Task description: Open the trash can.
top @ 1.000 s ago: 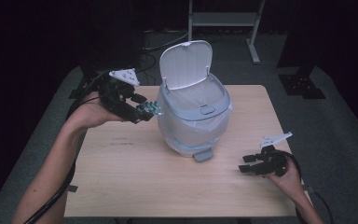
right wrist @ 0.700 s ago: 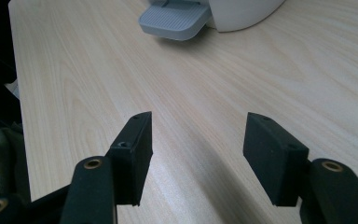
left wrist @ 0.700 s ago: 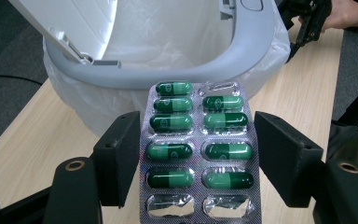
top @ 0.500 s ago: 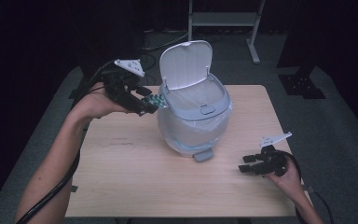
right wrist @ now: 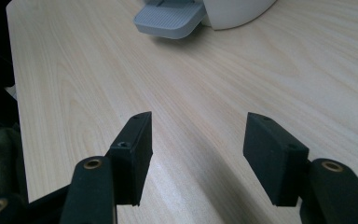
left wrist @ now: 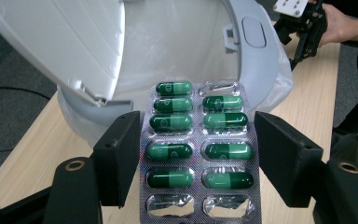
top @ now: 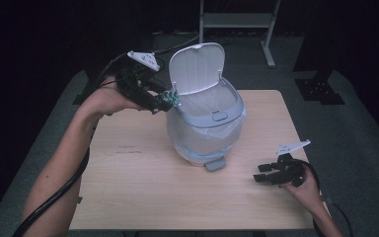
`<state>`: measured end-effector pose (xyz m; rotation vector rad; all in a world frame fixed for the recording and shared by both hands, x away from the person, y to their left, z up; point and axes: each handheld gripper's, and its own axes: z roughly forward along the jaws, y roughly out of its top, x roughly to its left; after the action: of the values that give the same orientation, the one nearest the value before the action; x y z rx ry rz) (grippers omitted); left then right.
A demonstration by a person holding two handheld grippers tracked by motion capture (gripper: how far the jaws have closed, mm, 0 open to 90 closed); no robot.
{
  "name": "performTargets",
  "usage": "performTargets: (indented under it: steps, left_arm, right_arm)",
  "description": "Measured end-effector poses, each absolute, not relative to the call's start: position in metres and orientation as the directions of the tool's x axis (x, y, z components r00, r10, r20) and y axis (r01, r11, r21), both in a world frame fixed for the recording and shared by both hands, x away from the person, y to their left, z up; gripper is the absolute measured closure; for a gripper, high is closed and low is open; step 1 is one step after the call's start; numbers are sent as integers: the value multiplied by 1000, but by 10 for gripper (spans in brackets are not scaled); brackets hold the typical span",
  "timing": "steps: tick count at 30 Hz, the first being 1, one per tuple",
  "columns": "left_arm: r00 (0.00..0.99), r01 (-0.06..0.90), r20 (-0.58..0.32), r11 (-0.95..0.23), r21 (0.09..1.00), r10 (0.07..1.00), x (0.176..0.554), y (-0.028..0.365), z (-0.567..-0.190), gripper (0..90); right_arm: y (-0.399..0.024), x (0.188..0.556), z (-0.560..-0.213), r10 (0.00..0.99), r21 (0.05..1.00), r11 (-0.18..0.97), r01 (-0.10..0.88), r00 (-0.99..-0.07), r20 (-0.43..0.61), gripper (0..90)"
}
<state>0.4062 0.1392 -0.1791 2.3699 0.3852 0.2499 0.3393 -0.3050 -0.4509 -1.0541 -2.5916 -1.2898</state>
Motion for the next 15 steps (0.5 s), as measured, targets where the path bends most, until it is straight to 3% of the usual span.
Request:
performTargets:
  steps: [15]
  left_arm:
    - [950, 177, 72, -716, 675, 303, 421, 116, -172, 334]
  right_arm:
    - [-302, 338, -453, 550, 678, 426, 600, -766, 333, 411]
